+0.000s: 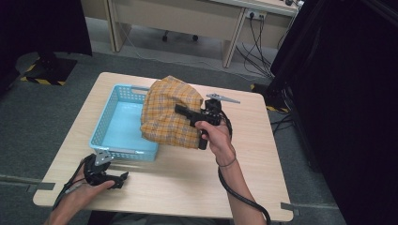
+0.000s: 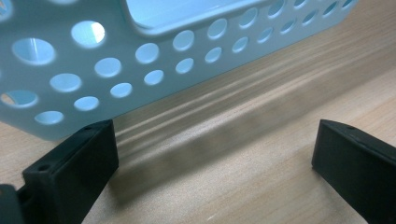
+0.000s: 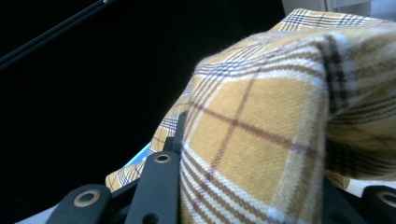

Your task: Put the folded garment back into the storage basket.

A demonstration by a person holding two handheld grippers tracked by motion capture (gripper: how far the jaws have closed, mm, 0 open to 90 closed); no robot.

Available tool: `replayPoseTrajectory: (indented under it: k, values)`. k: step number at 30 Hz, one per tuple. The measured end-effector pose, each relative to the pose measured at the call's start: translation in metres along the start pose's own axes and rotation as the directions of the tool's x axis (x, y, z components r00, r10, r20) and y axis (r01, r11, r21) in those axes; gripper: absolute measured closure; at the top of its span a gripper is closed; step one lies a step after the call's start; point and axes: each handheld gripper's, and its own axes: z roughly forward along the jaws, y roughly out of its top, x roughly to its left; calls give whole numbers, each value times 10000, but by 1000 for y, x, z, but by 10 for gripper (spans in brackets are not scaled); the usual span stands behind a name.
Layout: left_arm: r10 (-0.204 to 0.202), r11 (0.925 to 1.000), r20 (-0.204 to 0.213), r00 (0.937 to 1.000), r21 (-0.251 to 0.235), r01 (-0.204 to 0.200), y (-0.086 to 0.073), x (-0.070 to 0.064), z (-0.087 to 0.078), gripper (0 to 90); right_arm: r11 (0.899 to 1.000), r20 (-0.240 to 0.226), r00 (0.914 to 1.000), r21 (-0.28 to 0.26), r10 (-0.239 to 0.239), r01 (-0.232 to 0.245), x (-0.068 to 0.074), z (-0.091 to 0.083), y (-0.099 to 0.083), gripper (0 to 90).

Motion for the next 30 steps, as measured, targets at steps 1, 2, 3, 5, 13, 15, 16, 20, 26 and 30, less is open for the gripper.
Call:
replayPoseTrajectory:
  k: [1,2,3,5,13,15,16,20,26,30]
  values:
    - [2,10000,1,10000,1,-2,0,0,0,0,10000,-22,10000,7,36,-36,2,6,1,712]
    - [4,10000,1,10000,3,-4,0,0,0,0,10000,-34,10000,75,29,-28,3,9,1,712]
    - [3,10000,2,10000,6,-3,0,0,0,0,9999,-70,10000,98,32,-31,4,12,2,712]
    - [7,10000,3,10000,22,-7,0,0,0,0,9999,-135,9999,104,67,-66,6,17,2,712]
    - [9,10000,2,10000,22,-9,0,0,0,0,9996,-215,9998,279,14,-8,16,37,6,711]
    - [8,10000,2,10000,24,-8,0,0,0,0,9995,-230,9997,310,32,-25,17,40,7,711]
    - [6,10000,3,10000,22,-6,0,0,0,0,9994,-246,9997,352,47,-39,20,46,7,711]
    - [9,10000,3,10000,25,-9,0,0,0,0,9986,-317,9995,524,-2,18,24,58,6,710]
    - [9,10000,2,10000,26,-9,0,0,0,0,9975,-294,9996,706,53,-32,26,69,5,709]
    - [8,10000,1,10000,23,-8,0,0,0,0,9966,-277,9996,828,46,-23,28,78,4,709]
